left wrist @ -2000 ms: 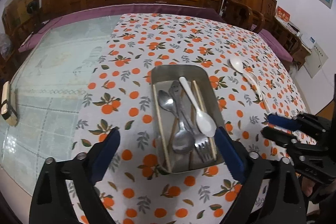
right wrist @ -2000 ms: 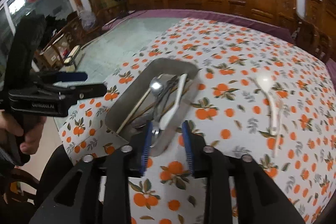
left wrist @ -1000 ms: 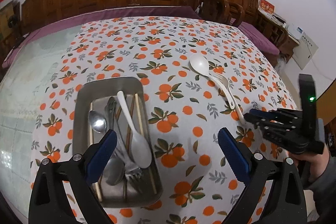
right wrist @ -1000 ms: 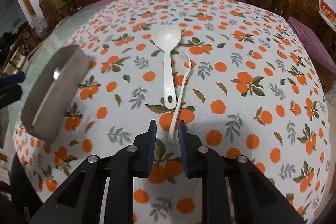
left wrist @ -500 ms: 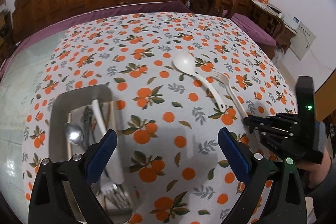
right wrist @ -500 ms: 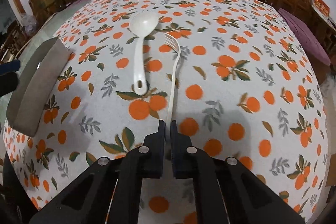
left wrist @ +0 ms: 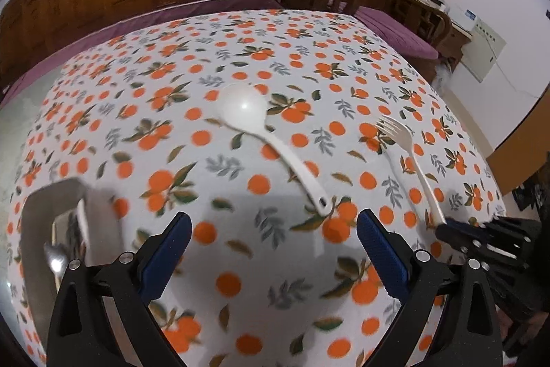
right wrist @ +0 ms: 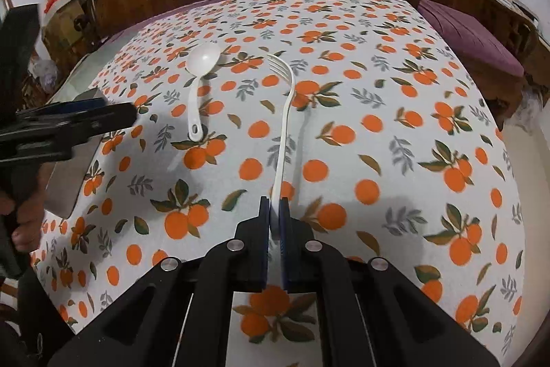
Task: Organize utensils
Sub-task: 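Grasp a white plastic spoon with the left tool while the right tool lifts the fork, then carry the white spoon into the tray with the left tool while the right tool carries the fork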
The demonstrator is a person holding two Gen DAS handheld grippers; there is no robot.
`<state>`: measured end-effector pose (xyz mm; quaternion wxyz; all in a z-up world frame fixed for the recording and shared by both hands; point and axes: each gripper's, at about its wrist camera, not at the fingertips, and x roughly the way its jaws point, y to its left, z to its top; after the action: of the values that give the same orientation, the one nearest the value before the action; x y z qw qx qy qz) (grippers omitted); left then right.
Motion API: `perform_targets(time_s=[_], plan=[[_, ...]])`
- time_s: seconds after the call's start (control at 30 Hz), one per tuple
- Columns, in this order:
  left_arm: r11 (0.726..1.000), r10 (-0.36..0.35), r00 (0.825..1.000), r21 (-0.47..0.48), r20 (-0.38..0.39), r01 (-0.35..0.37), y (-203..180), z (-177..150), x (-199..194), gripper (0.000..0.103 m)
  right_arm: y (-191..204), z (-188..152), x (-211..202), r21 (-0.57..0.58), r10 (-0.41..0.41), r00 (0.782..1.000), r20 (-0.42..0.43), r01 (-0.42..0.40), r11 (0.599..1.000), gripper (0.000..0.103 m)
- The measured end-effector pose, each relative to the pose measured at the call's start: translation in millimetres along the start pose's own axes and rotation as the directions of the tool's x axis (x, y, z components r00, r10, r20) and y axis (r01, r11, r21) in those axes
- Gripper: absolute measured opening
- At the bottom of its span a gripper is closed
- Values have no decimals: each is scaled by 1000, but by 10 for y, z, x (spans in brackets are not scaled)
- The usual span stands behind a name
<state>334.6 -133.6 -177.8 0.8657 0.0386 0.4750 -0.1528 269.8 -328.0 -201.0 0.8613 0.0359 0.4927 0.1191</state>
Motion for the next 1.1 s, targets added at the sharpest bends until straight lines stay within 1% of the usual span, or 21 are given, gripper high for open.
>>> perform_targets(time_s=[0.1,0.17,0.2,0.27,0.37,0.47,0.6,0.63,0.7,0.73,0.77,0.8,0.83,0.87,0.9,0.93,0.97,1.03,1.1], plan=[[999,-5,1000,33,3,5,-105,72,119,87,-78,-32,-24,12,1,1000,-2,-1,1000,6],[999,-13,1000,34,-11,14,-151,125,221,82,-129,-59,-39,15,1,1000,-3,-1,1000,6],[999,-12,1000,37,-18,13,-181,156,284,81,-152,-73,-42,16,0,1000,-5,0,1000,6],[999,-3,1000,42,-24,4,-217,200,371,77,-195,-98,-47,19,-1,1000,-7,1,1000,6],[999,9,999,40,-44,-7,-250,270,528,74,-252,-127,-51,31,2,1000,-7,-2,1000,6],[999,22,998,33,-59,-20,-276,321,659,74,-274,-145,-61,40,8,1000,-6,-7,999,6],[999,41,997,28,-64,-39,-283,338,745,72,-263,-140,-68,40,12,1000,-4,-12,999,6],[999,44,997,28,-66,-42,-282,338,757,67,-262,-139,-71,41,13,1000,-3,-13,999,6],[999,46,996,25,-73,-44,-279,341,775,64,-252,-134,-81,41,16,1000,0,-16,999,6],[999,41,996,18,-75,-40,-268,337,772,57,-245,-134,-84,40,18,1000,0,-18,999,6],[999,37,996,7,-79,-36,-252,329,763,42,-229,-135,-92,37,19,1000,1,-19,999,6],[999,32,996,-2,-85,-32,-242,321,761,36,-209,-138,-99,34,21,1000,2,-21,999,6],[1000,19,995,-17,-98,-20,-219,301,759,26,-183,-141,-107,28,22,1000,3,-22,999,6],[999,9,994,-30,-108,-12,-198,280,756,19,-163,-143,-114,26,25,1000,3,-25,999,6],[999,5,994,-43,-110,-9,-174,257,737,16,-145,-143,-120,24,27,1000,4,-27,999,6],[999,5,994,-49,-112,-10,-155,237,717,9,-120,-145,-129,21,29,1000,5,-29,999,6],[999,7,993,-52,-115,-13,-144,222,701,6,-106,-145,-135,19,30,1000,6,-30,999,6],[999,1,993,-50,-115,-7,-116,188,645,6,-66,-145,-154,17,33,999,9,-33,999,6],[999,9,994,-44,-107,-13,-98,177,588,3,-34,-147,-173,14,33,999,12,-33,999,6]])
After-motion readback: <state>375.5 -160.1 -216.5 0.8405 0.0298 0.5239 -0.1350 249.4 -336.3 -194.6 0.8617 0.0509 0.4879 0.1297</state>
